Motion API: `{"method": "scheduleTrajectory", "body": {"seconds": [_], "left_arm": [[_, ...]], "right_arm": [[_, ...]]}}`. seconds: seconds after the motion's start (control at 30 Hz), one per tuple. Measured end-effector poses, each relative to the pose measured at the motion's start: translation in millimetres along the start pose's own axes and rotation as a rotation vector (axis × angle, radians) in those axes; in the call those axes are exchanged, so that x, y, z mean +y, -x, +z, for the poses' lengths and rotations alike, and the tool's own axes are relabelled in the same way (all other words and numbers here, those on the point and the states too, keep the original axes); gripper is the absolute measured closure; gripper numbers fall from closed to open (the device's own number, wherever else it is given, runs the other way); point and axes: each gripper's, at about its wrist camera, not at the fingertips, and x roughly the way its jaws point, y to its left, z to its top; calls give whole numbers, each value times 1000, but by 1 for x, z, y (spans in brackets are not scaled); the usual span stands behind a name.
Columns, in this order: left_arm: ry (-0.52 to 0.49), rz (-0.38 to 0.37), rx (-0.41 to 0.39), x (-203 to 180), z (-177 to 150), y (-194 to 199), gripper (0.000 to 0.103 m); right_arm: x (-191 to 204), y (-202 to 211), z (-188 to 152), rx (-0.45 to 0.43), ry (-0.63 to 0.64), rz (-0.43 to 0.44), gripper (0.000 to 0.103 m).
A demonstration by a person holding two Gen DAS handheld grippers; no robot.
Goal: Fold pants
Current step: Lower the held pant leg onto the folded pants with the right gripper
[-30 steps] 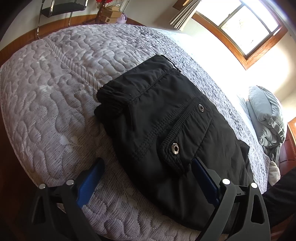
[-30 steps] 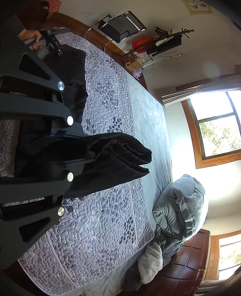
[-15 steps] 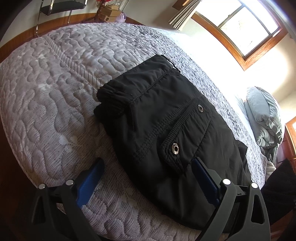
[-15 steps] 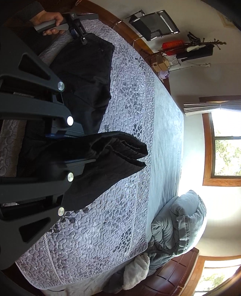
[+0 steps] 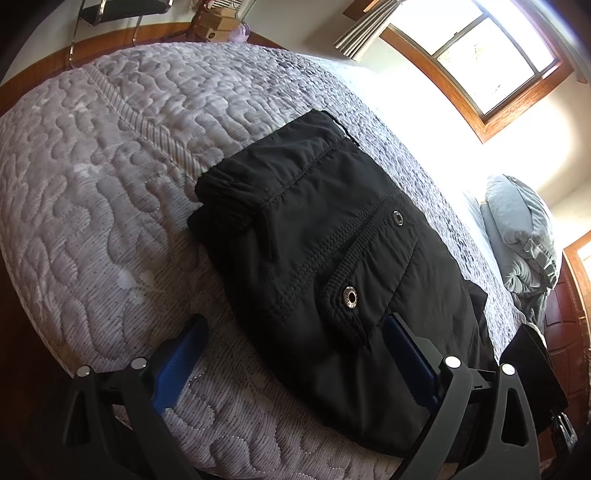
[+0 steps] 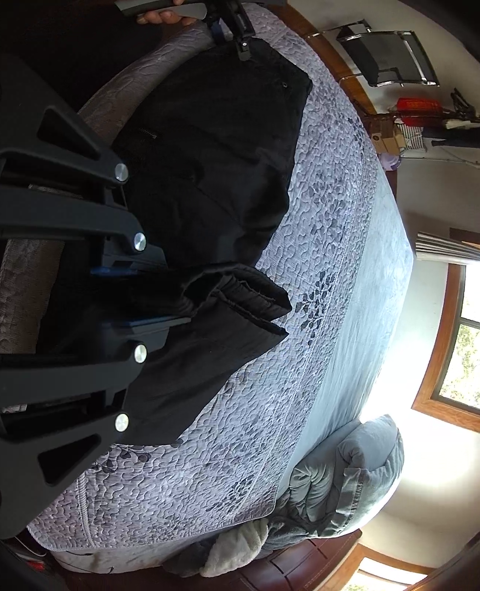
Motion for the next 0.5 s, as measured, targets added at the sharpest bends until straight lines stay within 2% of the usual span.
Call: {"method": "scheduleTrajectory", "body": {"seconds": [0.2, 0.5], "left_arm": [[0, -5, 1, 0, -1, 0, 7], [3, -9, 1, 0, -1, 1, 7]], "right_arm": [[33, -21, -14, 32, 116, -37, 88], [89, -65, -49, 79, 326, -136, 87]]}}
